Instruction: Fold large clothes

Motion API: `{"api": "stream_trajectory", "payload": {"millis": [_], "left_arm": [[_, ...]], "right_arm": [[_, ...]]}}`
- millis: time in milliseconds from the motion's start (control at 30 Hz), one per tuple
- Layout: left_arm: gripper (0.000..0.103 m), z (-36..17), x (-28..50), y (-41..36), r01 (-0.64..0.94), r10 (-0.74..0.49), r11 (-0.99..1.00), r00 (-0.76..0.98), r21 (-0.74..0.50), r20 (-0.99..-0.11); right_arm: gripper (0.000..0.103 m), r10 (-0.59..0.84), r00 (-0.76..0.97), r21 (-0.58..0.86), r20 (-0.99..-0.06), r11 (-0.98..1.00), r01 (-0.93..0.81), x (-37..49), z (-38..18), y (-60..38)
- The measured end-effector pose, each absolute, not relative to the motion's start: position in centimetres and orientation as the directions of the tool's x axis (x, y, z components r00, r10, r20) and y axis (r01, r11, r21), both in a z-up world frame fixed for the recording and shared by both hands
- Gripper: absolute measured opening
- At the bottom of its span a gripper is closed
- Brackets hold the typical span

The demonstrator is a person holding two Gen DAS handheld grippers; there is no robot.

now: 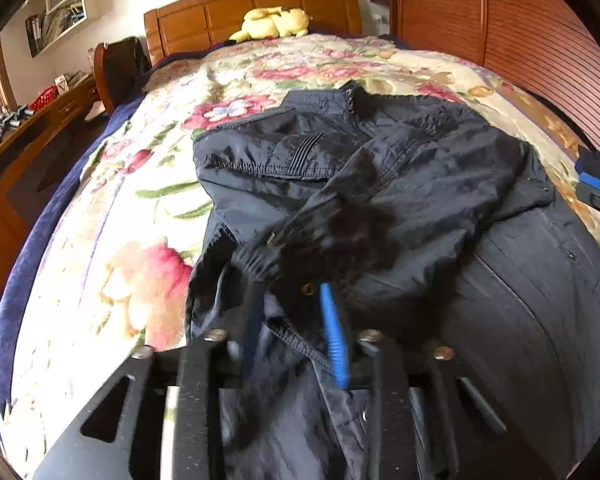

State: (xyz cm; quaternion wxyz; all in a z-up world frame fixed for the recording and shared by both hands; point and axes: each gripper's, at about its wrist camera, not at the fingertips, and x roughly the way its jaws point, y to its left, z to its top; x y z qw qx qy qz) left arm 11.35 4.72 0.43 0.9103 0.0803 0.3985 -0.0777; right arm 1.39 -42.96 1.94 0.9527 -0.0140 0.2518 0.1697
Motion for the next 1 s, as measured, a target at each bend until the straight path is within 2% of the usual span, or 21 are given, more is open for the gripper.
{"api": "stream_trajectory", "payload": {"millis": [100,167,200,300,433,500,800,1000], "left_arm": [[0.049,0.8,10.0,4.7,0.212,-0.092,0.974,0.680,0.075,-0.727],[0.078,1.4,8.4,4.4,0.191,-0.058,0.975,0.719,0.117,-0.693],[0.080,1.7,7.7,4.4,0.186,-0.052,0.974,0.732,0.126,-0.680],[0.080,2.8,5.5,4.6,0.179,-0.076,0.979,0.757,0.094,-0.649],[0.081,4.1,2.8,4.1,0.143,-0.040,0.982,0.798,0.123,-0.602],[0.087,4.6,1.5,4.0,0.140,-0.044,0.983,0.805,0.118,-0.591],[0.087,3.8,-2.9,4.4,0.119,-0.032,0.987,0.809,0.110,-0.587],[0.087,2.5,-5.2,5.4,0.108,-0.038,0.991,0.794,0.080,-0.607]], "right_arm": [[0.070,0.321,0.815,0.060,-0.482,0.940,-0.335,1.2,2.0,-42.8],[0.070,0.319,0.817,0.053,-0.481,0.940,-0.336,1.1,2.0,-42.5],[0.070,0.320,0.817,0.049,-0.480,0.940,-0.339,1.0,2.0,-42.4],[0.071,0.321,0.817,0.040,-0.478,0.938,-0.345,0.7,2.0,-42.2],[0.074,0.322,0.821,0.019,-0.472,0.934,-0.356,0.0,2.0,-42.0],[0.075,0.320,0.822,0.005,-0.471,0.933,-0.360,-0.4,1.9,-42.0],[0.083,0.292,0.833,-0.079,-0.470,0.926,-0.369,-3.0,1.2,-43.0],[0.083,0.257,0.834,-0.129,-0.488,0.924,-0.360,-5.3,-0.2,-44.5]]}}
